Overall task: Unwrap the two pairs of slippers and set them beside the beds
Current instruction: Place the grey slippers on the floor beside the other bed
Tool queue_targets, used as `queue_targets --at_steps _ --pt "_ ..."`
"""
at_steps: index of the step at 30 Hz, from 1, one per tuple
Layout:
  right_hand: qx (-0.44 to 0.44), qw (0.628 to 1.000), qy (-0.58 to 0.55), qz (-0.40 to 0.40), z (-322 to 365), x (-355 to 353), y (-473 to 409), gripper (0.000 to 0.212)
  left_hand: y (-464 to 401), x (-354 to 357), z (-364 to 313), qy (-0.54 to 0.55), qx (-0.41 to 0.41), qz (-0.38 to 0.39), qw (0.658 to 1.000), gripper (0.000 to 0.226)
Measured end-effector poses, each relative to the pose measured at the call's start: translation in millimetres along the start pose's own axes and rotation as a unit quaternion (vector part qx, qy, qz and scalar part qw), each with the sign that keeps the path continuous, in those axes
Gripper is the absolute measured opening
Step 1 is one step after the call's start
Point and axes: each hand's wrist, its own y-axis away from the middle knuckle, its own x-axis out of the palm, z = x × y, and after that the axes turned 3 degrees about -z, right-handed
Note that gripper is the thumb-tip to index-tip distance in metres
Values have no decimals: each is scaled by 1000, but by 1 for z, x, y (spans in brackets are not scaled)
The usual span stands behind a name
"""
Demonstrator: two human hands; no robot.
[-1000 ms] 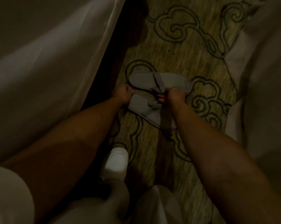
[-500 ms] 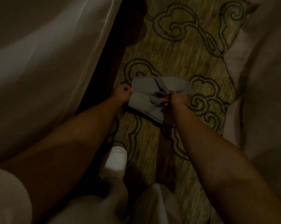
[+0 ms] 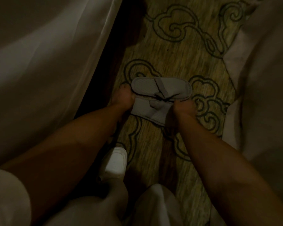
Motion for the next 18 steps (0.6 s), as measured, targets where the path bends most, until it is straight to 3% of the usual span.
queue_targets --at_steps 3,8,13,18 --pt "54 996 66 15 -22 -2 1 66 -5 -2 -2 27 -9 6 1000 40" --pt "0 998 45 40 -33 -11 -15 49 0 -3 -6 70 -22 -12 997 31" --pt "-12 998 34 50 -38 -12 -22 47 7 2 -9 96 -10 -13 995 36" --pt "-33 997 62 23 -39 -8 -15 52 1 -2 -7 24 5 3 1000 43"
